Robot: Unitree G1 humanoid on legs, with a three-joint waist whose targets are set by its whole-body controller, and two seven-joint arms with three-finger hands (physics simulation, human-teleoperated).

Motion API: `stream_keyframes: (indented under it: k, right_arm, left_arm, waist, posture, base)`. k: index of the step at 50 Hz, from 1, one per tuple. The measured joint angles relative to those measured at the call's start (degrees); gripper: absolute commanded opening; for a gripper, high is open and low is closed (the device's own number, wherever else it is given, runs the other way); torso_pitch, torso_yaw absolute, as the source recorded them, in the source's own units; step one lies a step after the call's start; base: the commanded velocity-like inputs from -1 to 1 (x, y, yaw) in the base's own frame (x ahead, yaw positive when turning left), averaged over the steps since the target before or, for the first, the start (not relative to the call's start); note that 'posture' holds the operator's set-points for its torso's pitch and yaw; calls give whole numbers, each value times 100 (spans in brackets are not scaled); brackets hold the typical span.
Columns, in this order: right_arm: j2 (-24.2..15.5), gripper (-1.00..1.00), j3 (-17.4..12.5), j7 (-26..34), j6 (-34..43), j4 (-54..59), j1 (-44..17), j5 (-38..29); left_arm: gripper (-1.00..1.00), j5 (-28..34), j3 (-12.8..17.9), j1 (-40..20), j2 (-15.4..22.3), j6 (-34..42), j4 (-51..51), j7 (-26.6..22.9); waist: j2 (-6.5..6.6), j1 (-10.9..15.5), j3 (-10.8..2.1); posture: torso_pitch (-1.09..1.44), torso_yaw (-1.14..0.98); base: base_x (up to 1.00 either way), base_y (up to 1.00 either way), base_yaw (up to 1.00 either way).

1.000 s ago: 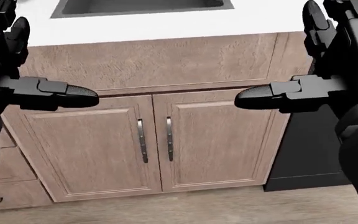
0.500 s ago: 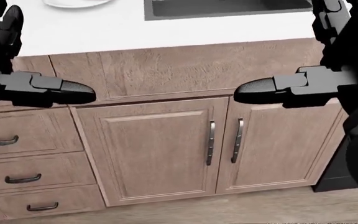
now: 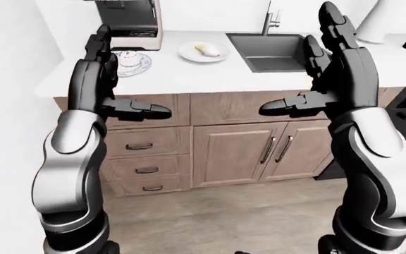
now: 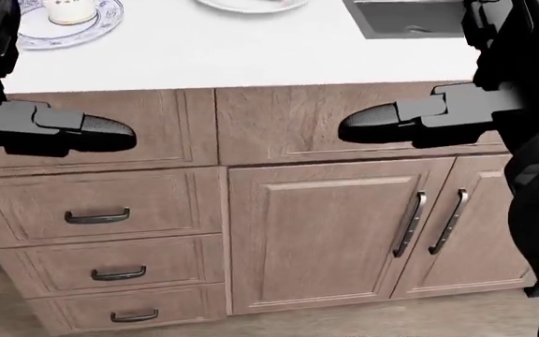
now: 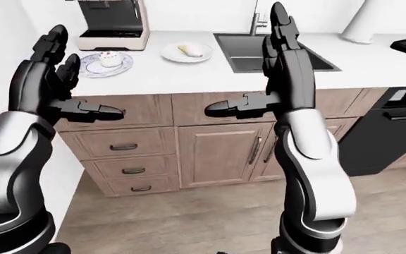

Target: Move the dessert items from the plate to the tray.

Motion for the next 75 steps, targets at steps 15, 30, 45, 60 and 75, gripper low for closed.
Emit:
stream_keyframes:
  k: [15, 30, 45, 60, 75]
  right_arm:
    - [174, 100, 36, 175, -55, 97, -218, -76]
    - [84, 100, -97, -17, -3, 77, -123, 155]
    - [28, 100, -1, -42, 99, -72, -31, 184]
    - [61, 100, -68, 72, 3, -289, -55, -135]
    - [83, 100, -28, 279, 117, -319, -142, -239]
  left_arm:
    - [100, 18, 69, -306, 138, 369, -245, -18]
    - [100, -29, 25, -285, 138, 463, -229, -44]
    - [100, 58, 134, -252, 235, 457, -262, -48]
    - [100, 88, 89, -172, 193, 299, -420, -139]
    - [100, 164, 102, -228, 212, 428, -385, -177]
  waist:
    - [91, 42, 117]
    - [121, -118, 297]
    - [-9, 93, 265]
    - [-116, 66, 8]
    - [-359, 113, 32]
  posture:
    - [0, 0]
    - [0, 0]
    - [0, 0]
    - [0, 0]
    - [0, 0]
  base:
    - [16, 0, 0]
    - [23, 0, 0]
    - [13, 0, 0]
    - [7, 0, 29]
    - [12, 0, 0]
